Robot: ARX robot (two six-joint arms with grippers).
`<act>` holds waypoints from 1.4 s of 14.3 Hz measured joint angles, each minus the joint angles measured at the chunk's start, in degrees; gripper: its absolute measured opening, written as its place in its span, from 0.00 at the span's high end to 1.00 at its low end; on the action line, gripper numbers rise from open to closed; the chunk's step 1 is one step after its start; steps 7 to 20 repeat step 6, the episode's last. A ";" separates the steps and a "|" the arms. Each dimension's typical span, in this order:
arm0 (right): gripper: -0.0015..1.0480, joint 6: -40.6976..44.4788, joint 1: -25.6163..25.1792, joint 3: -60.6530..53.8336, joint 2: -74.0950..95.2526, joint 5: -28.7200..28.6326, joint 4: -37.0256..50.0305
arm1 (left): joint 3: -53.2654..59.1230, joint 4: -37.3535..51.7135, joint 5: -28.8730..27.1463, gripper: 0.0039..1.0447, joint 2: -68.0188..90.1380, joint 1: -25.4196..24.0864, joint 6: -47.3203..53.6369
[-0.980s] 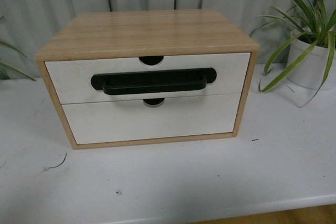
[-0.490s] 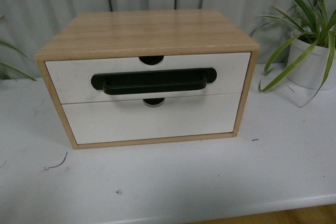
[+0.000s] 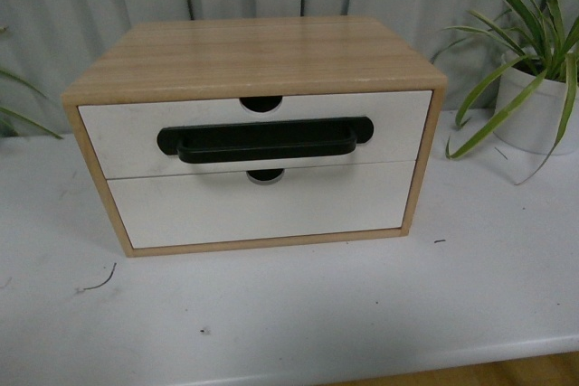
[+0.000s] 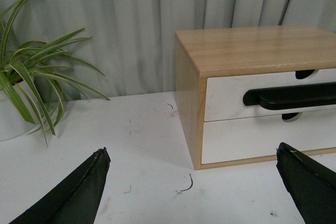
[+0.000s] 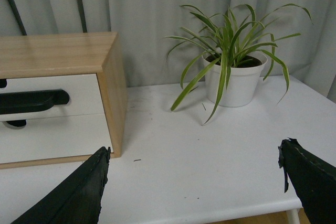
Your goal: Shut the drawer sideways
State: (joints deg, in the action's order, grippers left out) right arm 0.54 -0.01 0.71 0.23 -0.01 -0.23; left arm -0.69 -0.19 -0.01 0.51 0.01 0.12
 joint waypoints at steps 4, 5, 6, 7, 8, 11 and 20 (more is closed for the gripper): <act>0.06 0.00 0.00 0.00 0.00 0.00 -0.02 | 0.00 0.00 0.00 0.06 0.00 0.00 0.00; 0.06 0.00 0.00 0.00 0.00 0.00 -0.02 | 0.00 -0.02 0.00 0.06 0.00 0.00 0.00; 0.06 0.00 0.00 0.00 0.00 0.00 -0.02 | 0.00 0.00 0.00 0.06 0.00 0.00 0.00; 0.06 0.00 0.00 0.00 0.00 0.00 -0.02 | 0.00 0.00 0.00 0.06 0.00 0.00 0.00; 0.06 0.00 0.00 0.00 0.00 0.00 -0.02 | 0.00 0.00 0.00 0.06 0.00 0.00 0.00; 0.06 0.00 0.00 0.00 0.00 0.00 -0.02 | 0.00 0.00 0.00 0.06 0.00 0.00 0.00; 0.06 0.00 0.00 0.00 0.00 0.00 -0.02 | 0.00 0.00 0.00 0.06 0.00 0.00 0.00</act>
